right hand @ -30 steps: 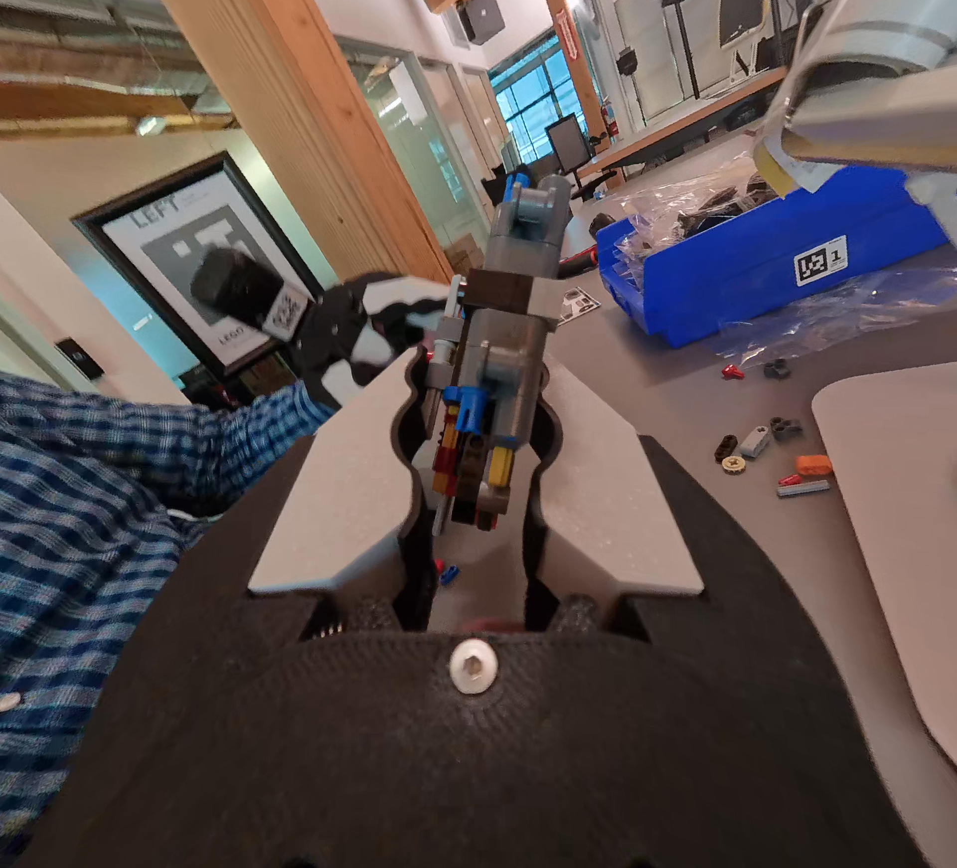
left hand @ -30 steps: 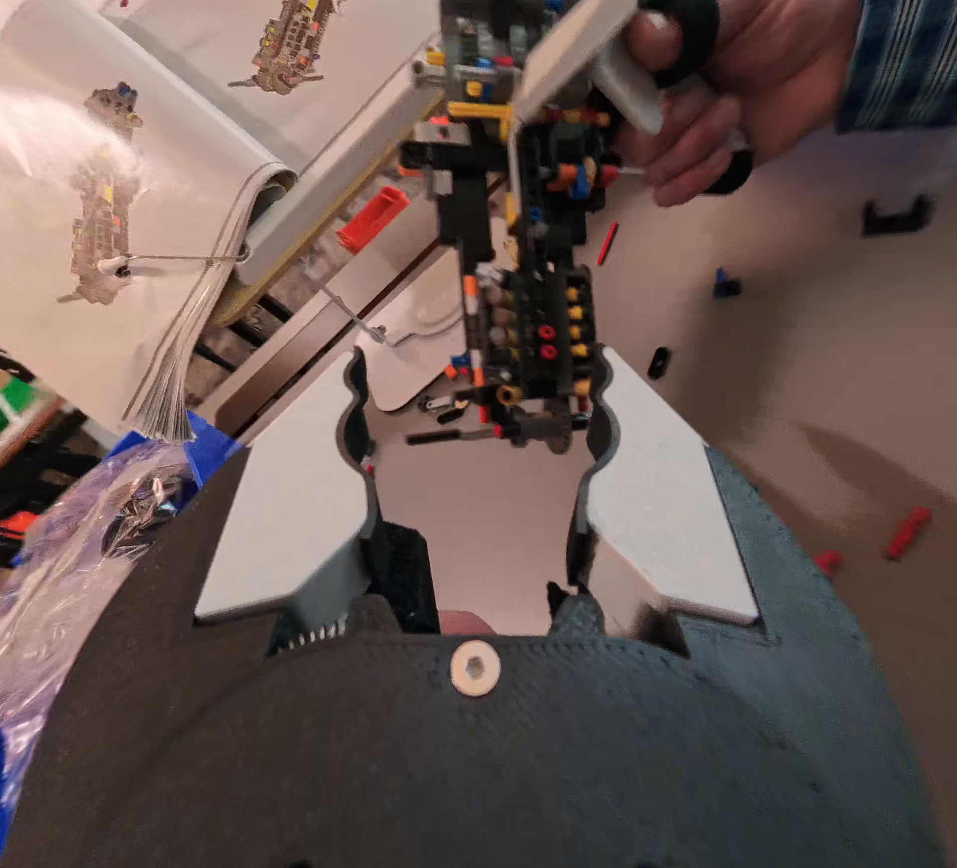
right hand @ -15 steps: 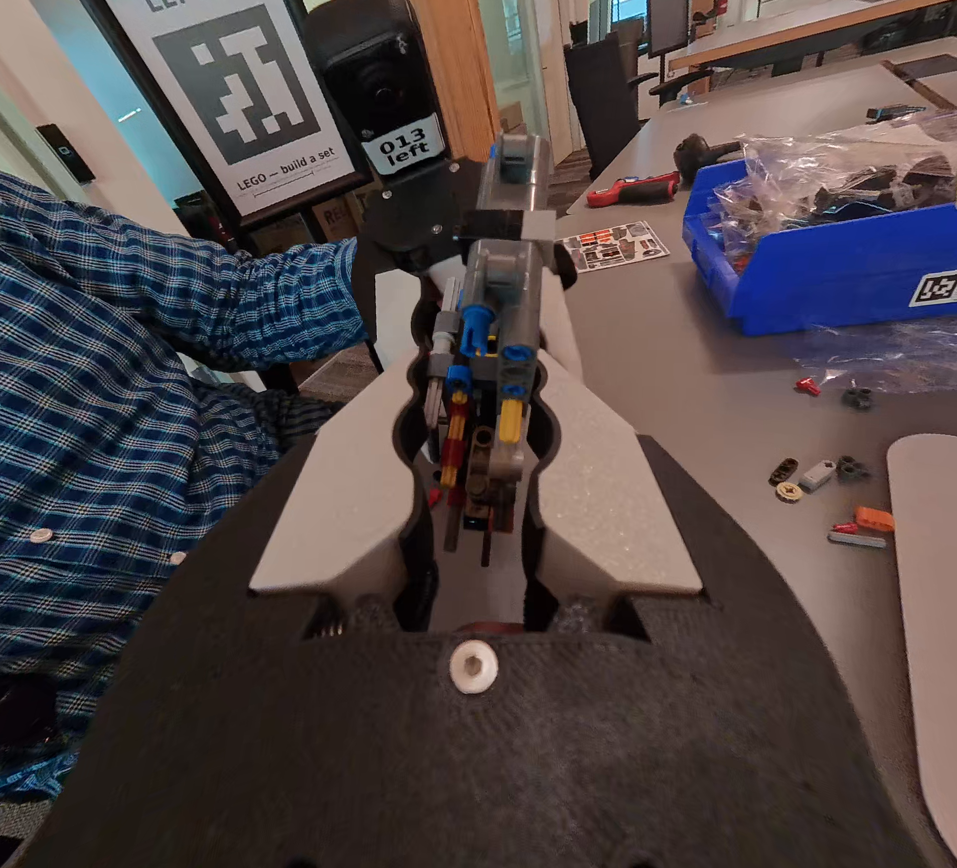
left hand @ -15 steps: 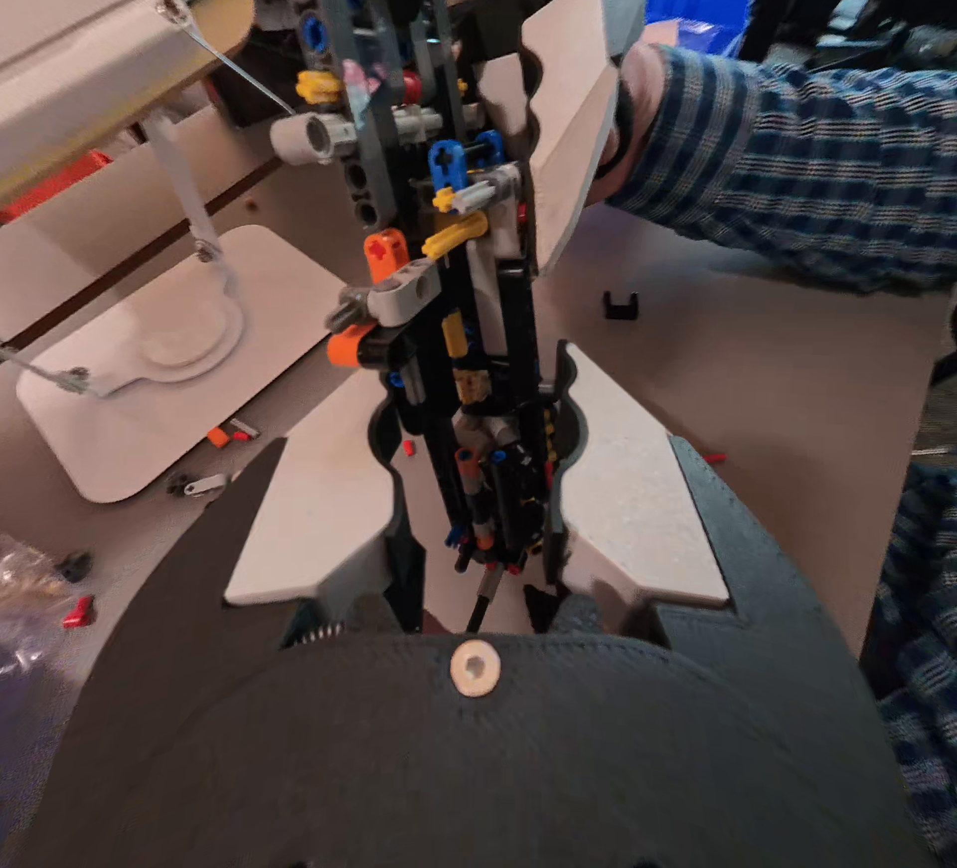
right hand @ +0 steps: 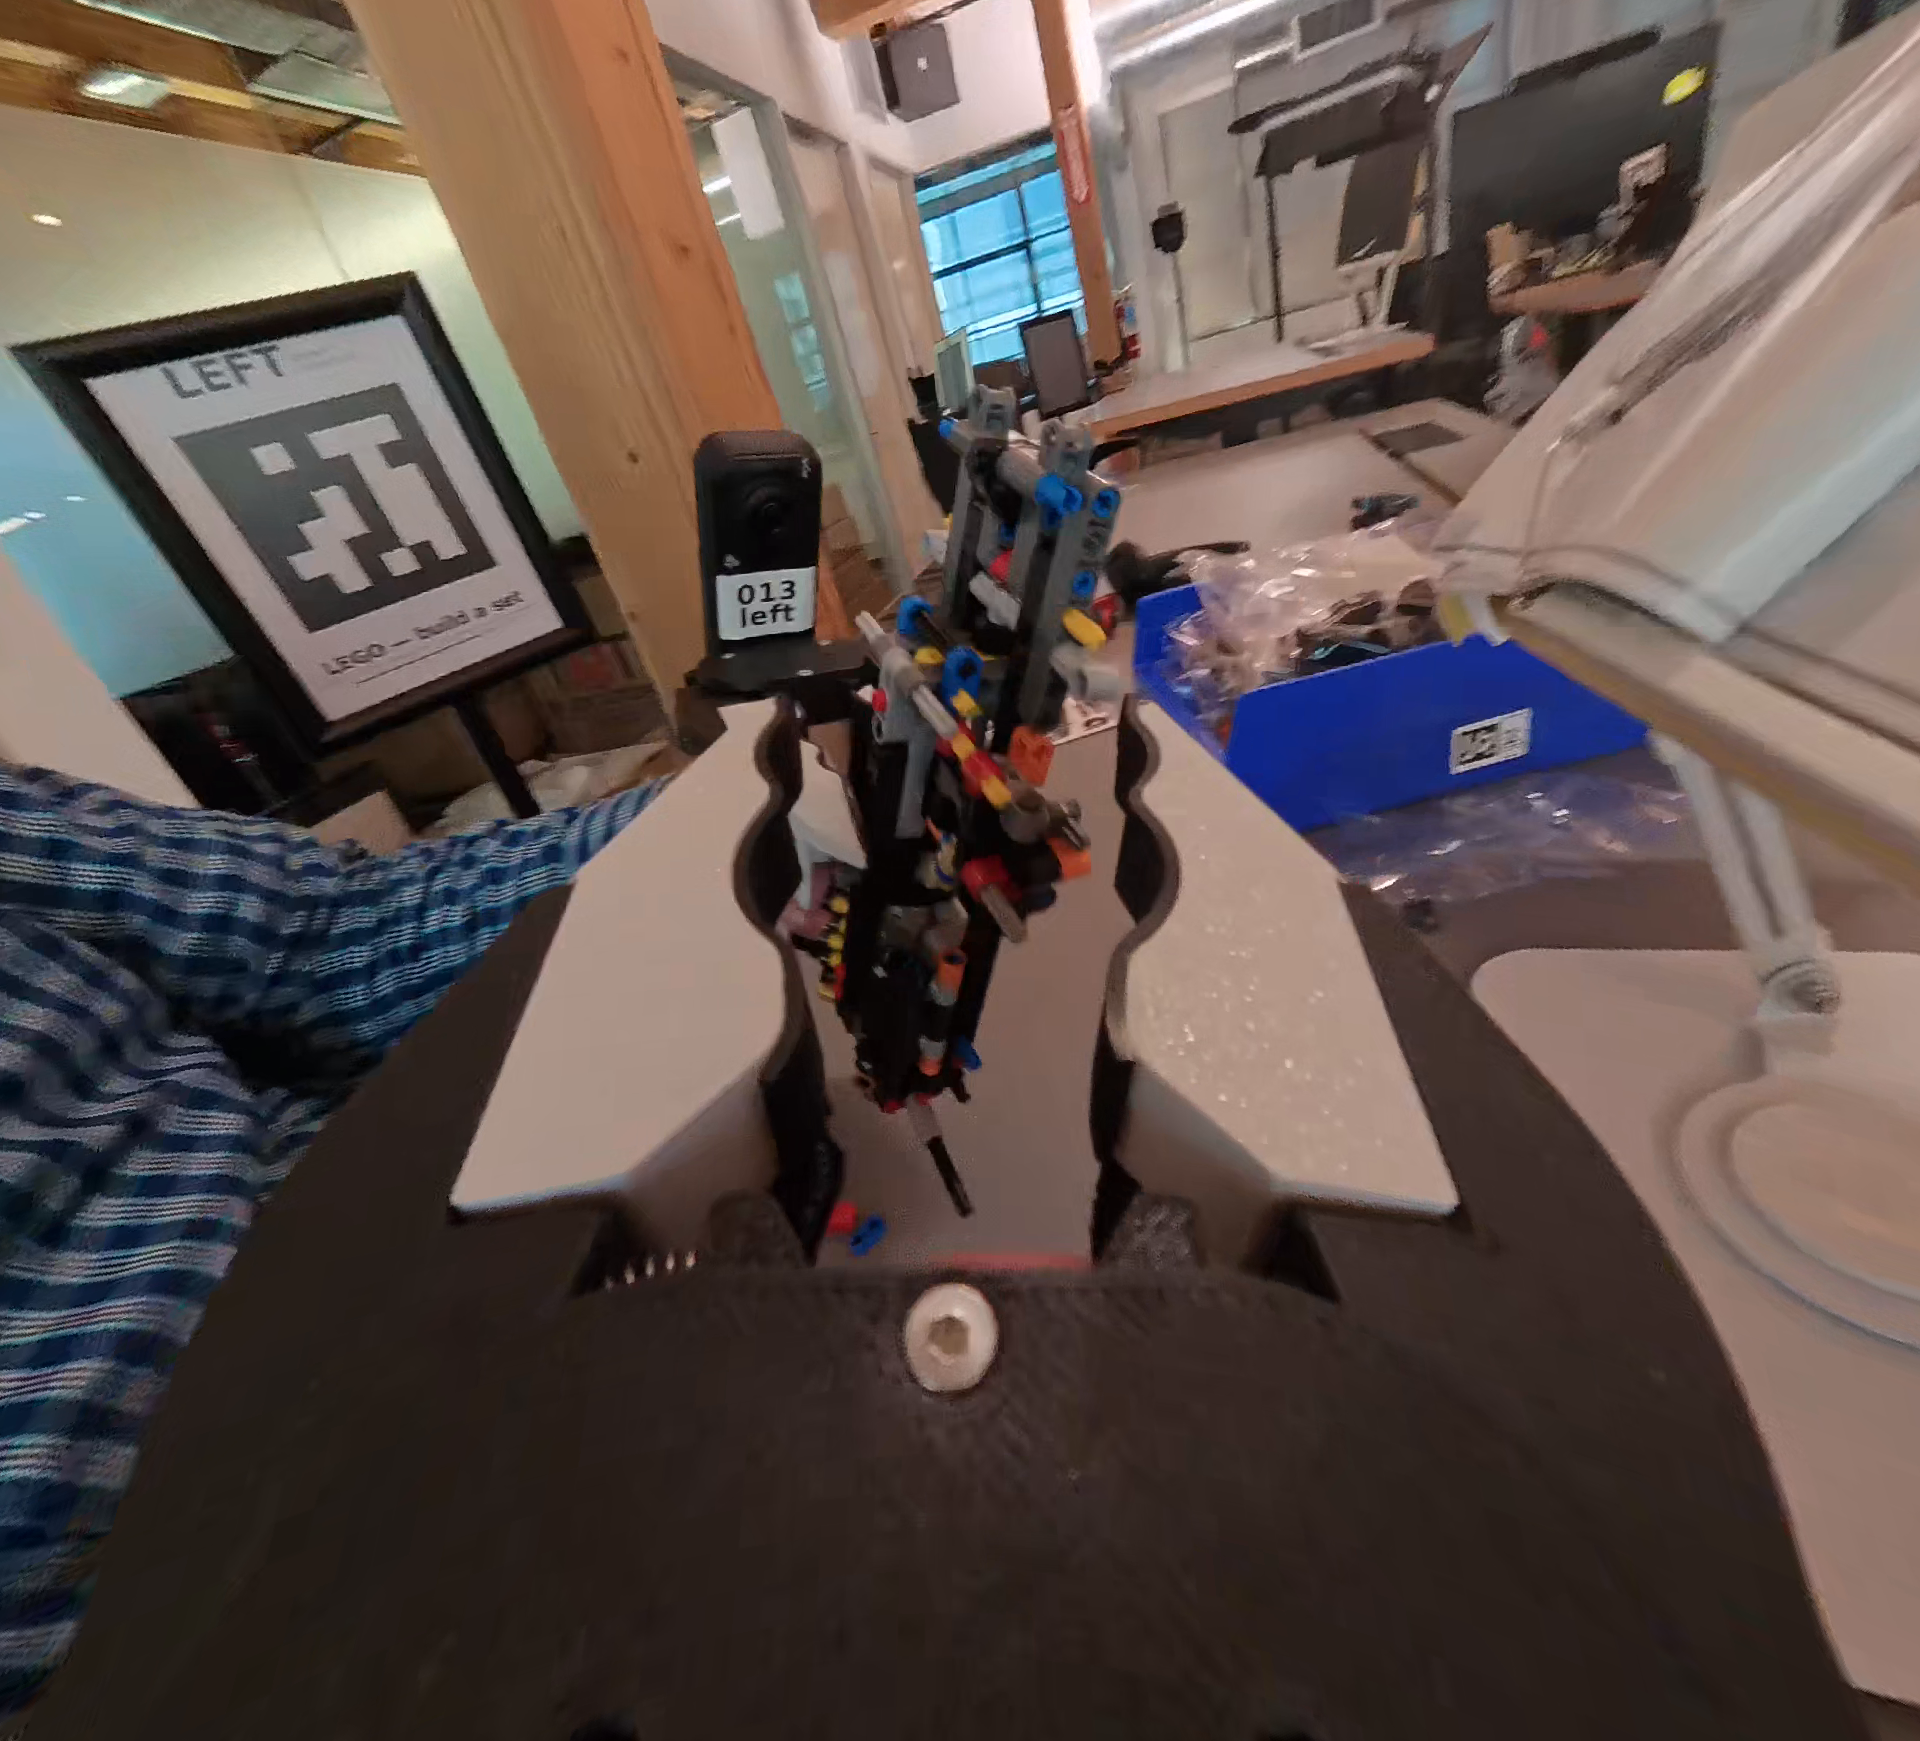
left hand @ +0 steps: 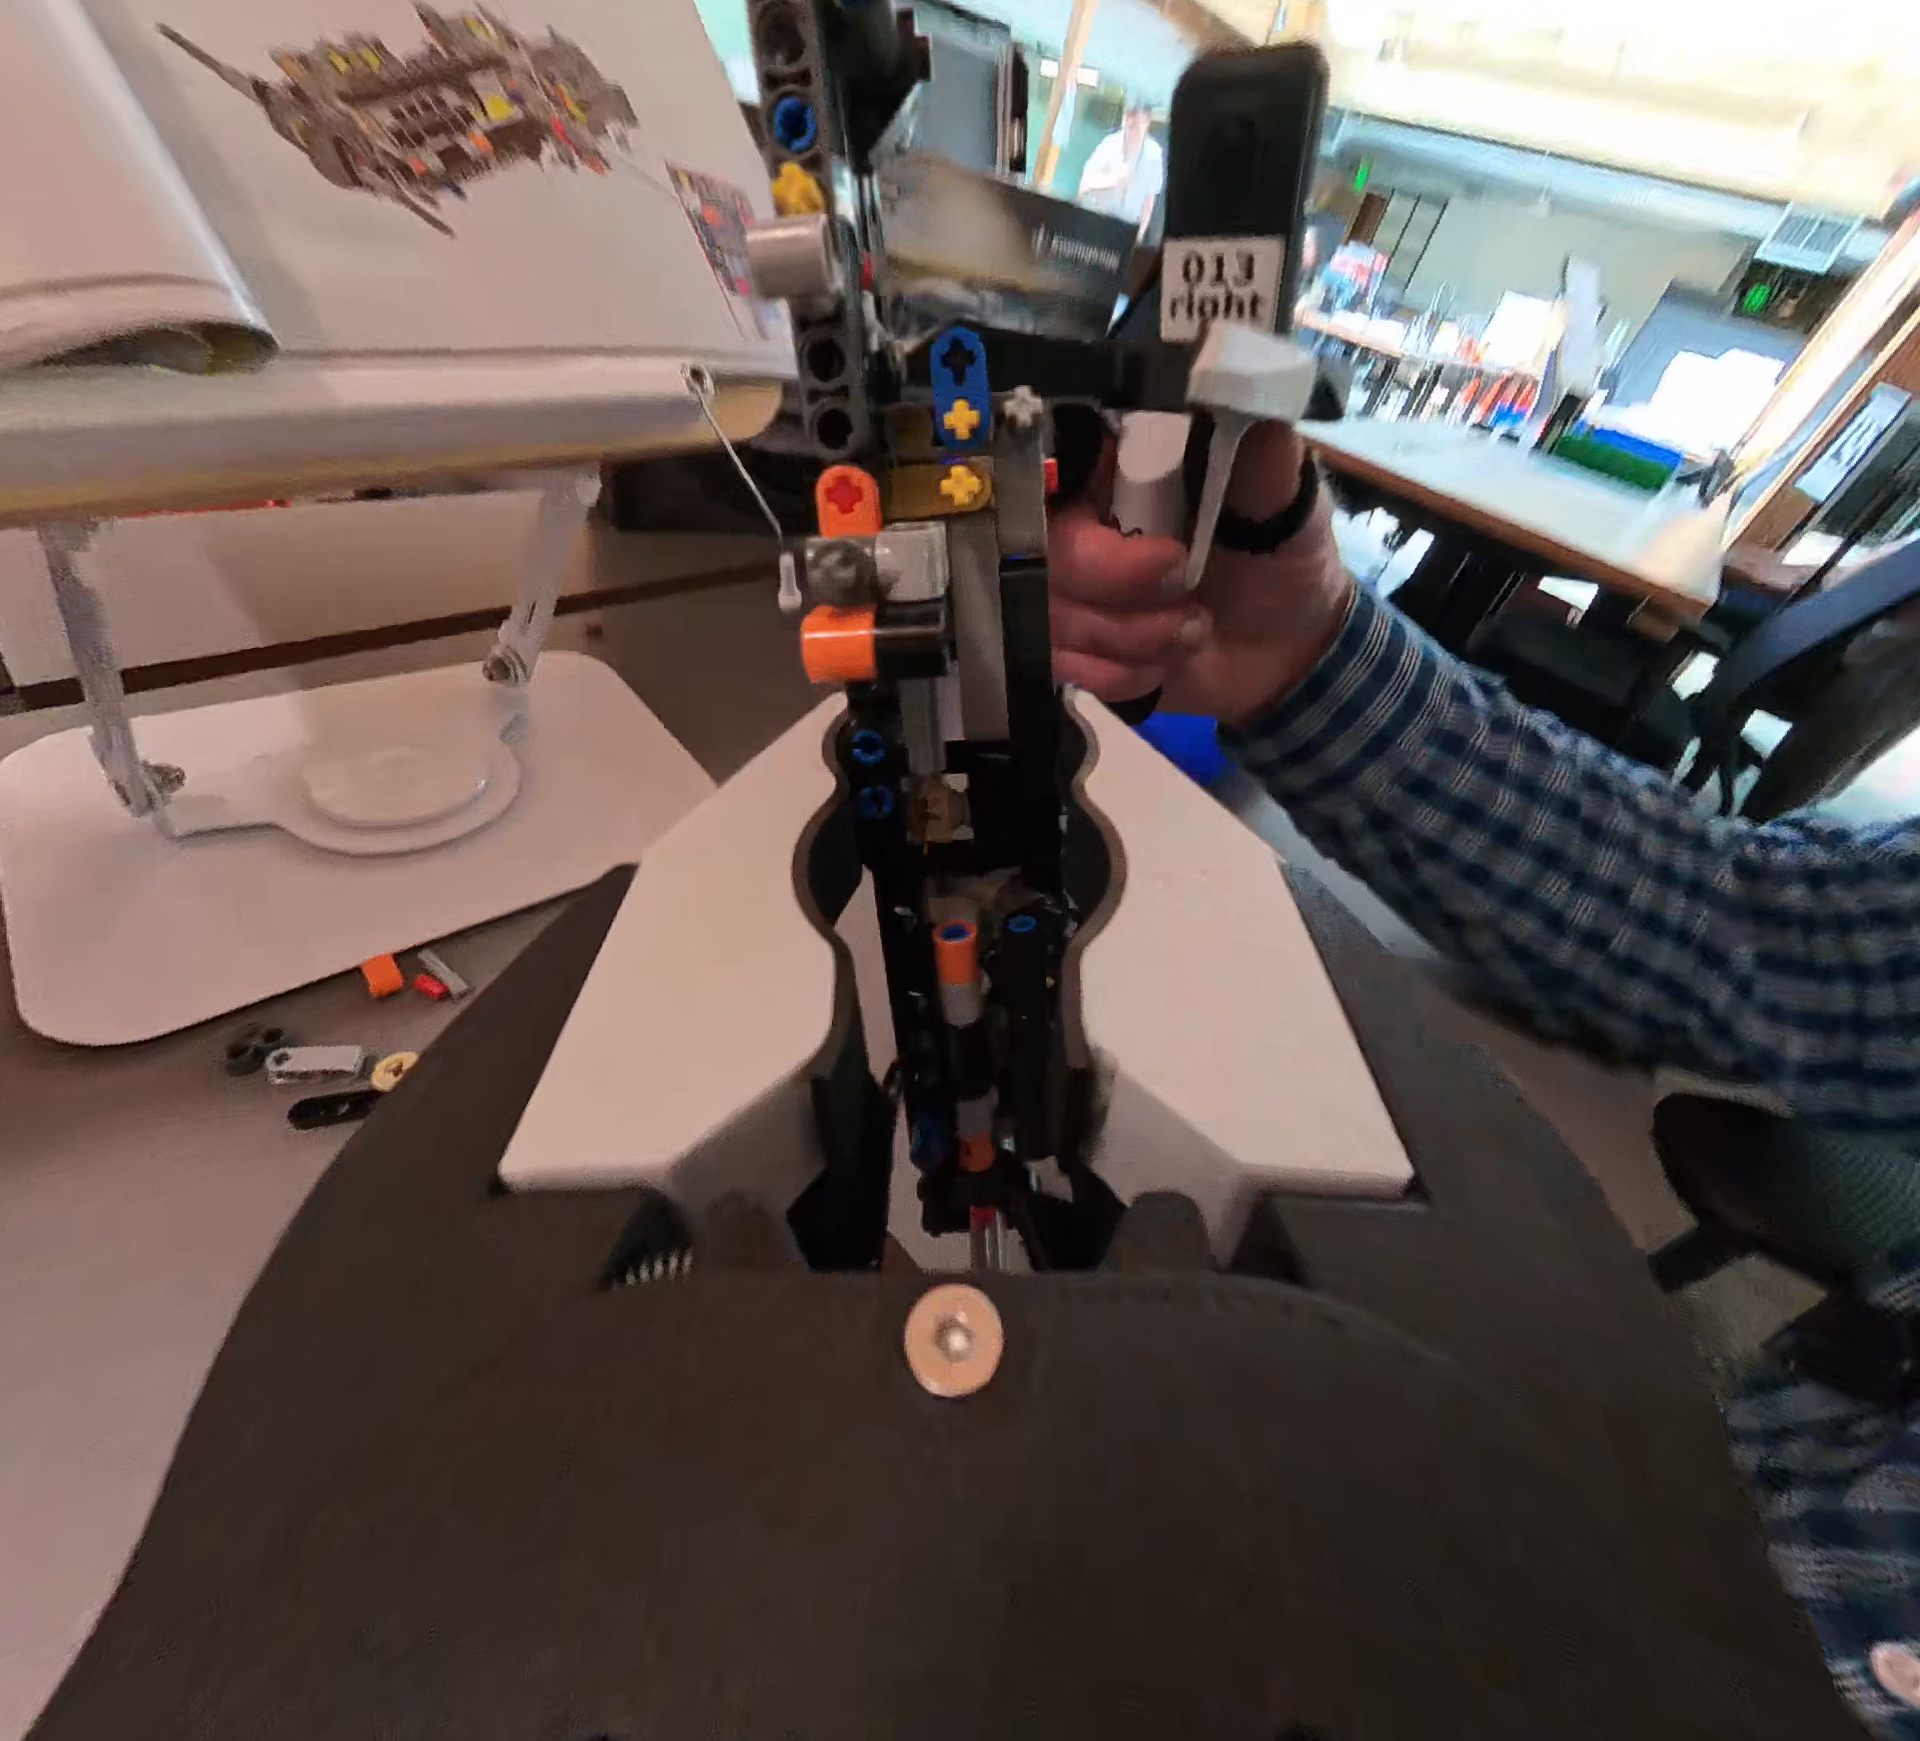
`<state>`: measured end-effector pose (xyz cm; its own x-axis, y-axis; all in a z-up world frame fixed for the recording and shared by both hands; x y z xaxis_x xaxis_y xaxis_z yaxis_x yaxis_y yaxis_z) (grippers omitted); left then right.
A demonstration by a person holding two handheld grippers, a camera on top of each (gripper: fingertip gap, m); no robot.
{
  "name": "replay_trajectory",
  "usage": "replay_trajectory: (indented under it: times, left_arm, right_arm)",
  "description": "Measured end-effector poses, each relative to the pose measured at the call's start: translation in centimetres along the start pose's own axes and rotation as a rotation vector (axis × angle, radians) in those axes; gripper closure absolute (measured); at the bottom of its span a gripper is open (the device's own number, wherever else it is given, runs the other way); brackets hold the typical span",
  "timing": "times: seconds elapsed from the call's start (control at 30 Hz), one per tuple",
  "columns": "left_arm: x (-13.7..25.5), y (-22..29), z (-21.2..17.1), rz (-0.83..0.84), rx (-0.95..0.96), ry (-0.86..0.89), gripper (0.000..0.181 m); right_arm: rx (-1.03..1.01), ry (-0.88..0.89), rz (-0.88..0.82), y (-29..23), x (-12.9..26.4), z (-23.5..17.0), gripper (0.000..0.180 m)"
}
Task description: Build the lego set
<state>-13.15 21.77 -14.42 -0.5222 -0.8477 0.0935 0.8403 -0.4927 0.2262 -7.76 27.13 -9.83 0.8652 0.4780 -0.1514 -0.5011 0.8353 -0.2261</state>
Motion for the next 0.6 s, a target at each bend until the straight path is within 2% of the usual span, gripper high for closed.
replay_trajectory:
  times: [0.07, 0.13, 0.23, 0.33, 0.47, 0.6]
  left_arm:
    - [0.1, 0.2, 0.6, -0.015, 0.018, 0.025, 0.149]
    - [0.0, 0.4, 0.8, -0.023, 0.029, 0.041, 0.149]
    - [0.1, 0.9, 1.7, -0.087, 0.105, 0.11, 0.149]
    - [0.6, 1.6, 2.9, -0.17, 0.16, 0.199, 0.149]
    - [0.4, 2.7, 3.3, -0.23, 0.17, 0.22, 0.15]
    - [0.5, 3.7, 4.2, -0.269, 0.171, 0.298, 0.15]
  right_arm:
    - [0.002, -0.034, -0.028, 0.2, 0.2, -0.2, 0.127]
    - [-0.01, -0.026, -0.034, 0.5, 0.3, -0.3, 0.122]
    - [-0.046, -0.009, 0.029, 0.0, 0.4, -0.3, 0.13]
    - [-0.057, -0.042, 0.082, -0.7, 0.2, -0.7, 0.129]
    - [-0.081, -0.042, 0.152, -1.6, -0.7, -1.2, 0.127]
    - [-0.086, -0.038, 0.218, -2.6, -1.7, -1.8, 0.147]
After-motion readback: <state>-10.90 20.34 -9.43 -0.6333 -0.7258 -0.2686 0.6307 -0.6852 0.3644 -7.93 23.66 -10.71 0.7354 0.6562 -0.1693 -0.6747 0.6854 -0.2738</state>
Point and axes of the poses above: each gripper's, where its closed fingertips meet, x back along the fingers, z out of its top, y = z × x across the jaws, the point moved 2 cm from there along x, back along the fingers, and after that the axes turned 8 degrees about z, right-handed, at the moved point
